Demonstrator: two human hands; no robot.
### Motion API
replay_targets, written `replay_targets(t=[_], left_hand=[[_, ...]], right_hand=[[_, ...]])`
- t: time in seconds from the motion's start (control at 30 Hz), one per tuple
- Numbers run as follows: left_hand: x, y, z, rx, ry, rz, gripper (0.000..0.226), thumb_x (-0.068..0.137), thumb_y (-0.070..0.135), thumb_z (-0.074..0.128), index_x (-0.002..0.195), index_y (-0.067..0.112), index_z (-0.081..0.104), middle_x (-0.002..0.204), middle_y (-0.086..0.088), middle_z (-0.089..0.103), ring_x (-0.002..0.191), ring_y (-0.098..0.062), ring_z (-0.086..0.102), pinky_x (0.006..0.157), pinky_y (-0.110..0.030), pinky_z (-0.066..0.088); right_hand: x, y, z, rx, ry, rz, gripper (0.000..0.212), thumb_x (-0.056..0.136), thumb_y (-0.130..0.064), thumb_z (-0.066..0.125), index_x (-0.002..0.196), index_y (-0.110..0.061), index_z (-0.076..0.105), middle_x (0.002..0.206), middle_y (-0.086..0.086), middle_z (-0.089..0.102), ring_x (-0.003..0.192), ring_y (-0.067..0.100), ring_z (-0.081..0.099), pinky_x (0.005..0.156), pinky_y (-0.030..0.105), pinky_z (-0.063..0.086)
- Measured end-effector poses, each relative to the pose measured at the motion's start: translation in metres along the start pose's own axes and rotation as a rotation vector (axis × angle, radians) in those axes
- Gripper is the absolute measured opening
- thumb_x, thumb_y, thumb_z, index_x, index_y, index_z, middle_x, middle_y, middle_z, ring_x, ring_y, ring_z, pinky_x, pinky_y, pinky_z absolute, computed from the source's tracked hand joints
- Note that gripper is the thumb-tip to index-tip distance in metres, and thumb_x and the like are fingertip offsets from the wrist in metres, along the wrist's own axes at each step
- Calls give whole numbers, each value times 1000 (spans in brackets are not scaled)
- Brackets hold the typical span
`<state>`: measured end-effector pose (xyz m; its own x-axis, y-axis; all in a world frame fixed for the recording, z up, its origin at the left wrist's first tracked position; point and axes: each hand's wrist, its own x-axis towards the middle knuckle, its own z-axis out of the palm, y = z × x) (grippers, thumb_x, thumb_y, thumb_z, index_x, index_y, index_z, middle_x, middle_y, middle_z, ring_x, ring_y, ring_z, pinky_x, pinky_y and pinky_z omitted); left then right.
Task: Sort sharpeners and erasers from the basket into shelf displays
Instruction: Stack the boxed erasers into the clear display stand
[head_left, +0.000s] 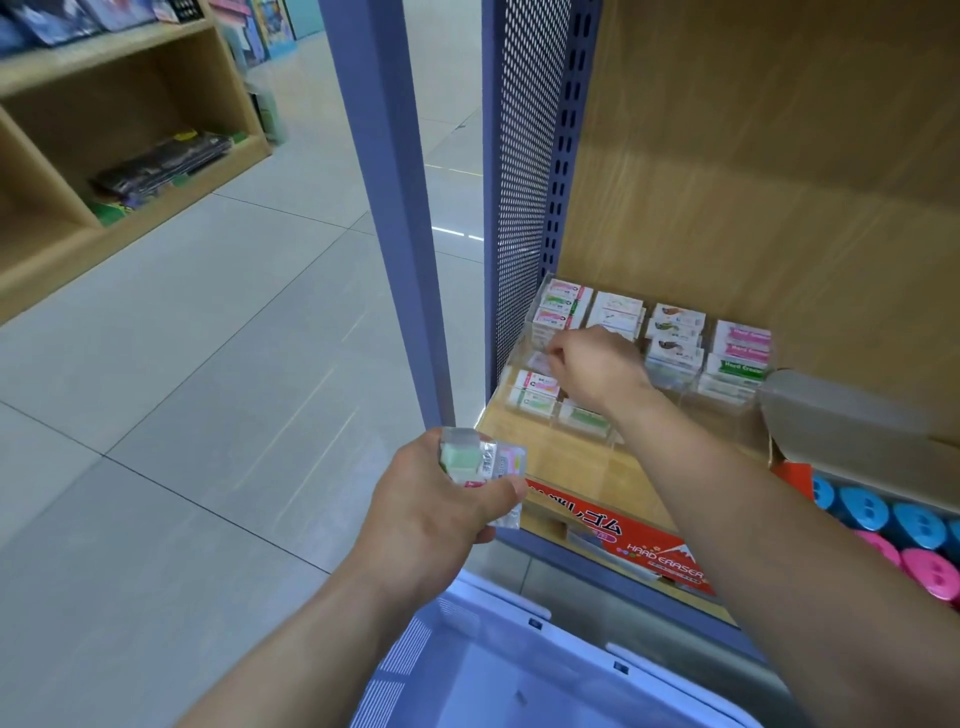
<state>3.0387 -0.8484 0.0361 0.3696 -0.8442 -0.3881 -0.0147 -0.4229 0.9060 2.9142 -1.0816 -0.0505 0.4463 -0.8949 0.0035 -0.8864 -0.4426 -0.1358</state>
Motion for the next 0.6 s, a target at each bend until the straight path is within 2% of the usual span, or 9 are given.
replay_targets(t=[0.1, 0.27, 0.37, 0.43, 0.5, 0.53, 0.6], left_hand=[[0, 0, -1, -1, 0, 0, 31, 78, 11, 84, 105, 16, 69, 77, 0, 71, 57, -2, 65, 55, -21, 55], [-3, 2, -3, -34, -2, -8, 33, 80, 11, 83, 108, 16, 67, 84, -5, 72, 58, -3, 67, 52, -19, 53], [-6, 5, -5, -120, -10, -34, 33, 80, 8, 83, 108, 11, 67, 86, -12, 74, 61, -10, 70, 56, -23, 58], [-7, 6, -7, -159, -15, -33, 30, 80, 6, 82, 106, 10, 68, 81, -10, 73, 61, -13, 70, 57, -24, 58], [-9, 7, -9, -185, -12, -31, 29, 80, 5, 82, 105, 9, 68, 77, -7, 73, 62, -14, 69, 58, -25, 58], [-9, 7, -10, -186, -13, -29, 29, 80, 5, 82, 105, 8, 68, 76, -6, 73, 63, -15, 70, 58, -25, 58], [-11, 7, -10, -184, -16, -25, 30, 79, 3, 82, 106, 6, 68, 76, -7, 72, 64, -17, 70, 59, -27, 58]], right_hand=[[-12, 5, 3, 185, 100, -4, 25, 98, -30, 52, 116, -26, 69, 106, -2, 73, 91, 24, 68, 78, 39, 59], [-16, -1, 8, 87, -169, -113, 35, 103, -37, 42, 129, -30, 63, 122, 0, 70, 105, 23, 66, 88, 45, 57], [-23, -6, -8, 207, -191, -62, 37, 104, -34, 45, 138, -26, 58, 133, -2, 65, 117, 21, 62, 99, 44, 52], [-42, -12, -27, 347, -55, -26, 35, 101, -32, 51, 134, -27, 62, 125, -7, 69, 112, 15, 64, 97, 41, 53], [-75, -22, -49, 602, 52, -51, 25, 99, -31, 58, 121, -29, 70, 109, -14, 73, 96, 6, 67, 91, 34, 54], [-93, -28, -60, 783, 28, -73, 21, 99, -28, 60, 116, -28, 73, 102, -13, 74, 88, 7, 68, 85, 30, 55], [-127, -41, -81, 1078, -129, -118, 17, 100, -20, 60, 111, -23, 73, 94, -2, 76, 79, 14, 70, 75, 28, 55]])
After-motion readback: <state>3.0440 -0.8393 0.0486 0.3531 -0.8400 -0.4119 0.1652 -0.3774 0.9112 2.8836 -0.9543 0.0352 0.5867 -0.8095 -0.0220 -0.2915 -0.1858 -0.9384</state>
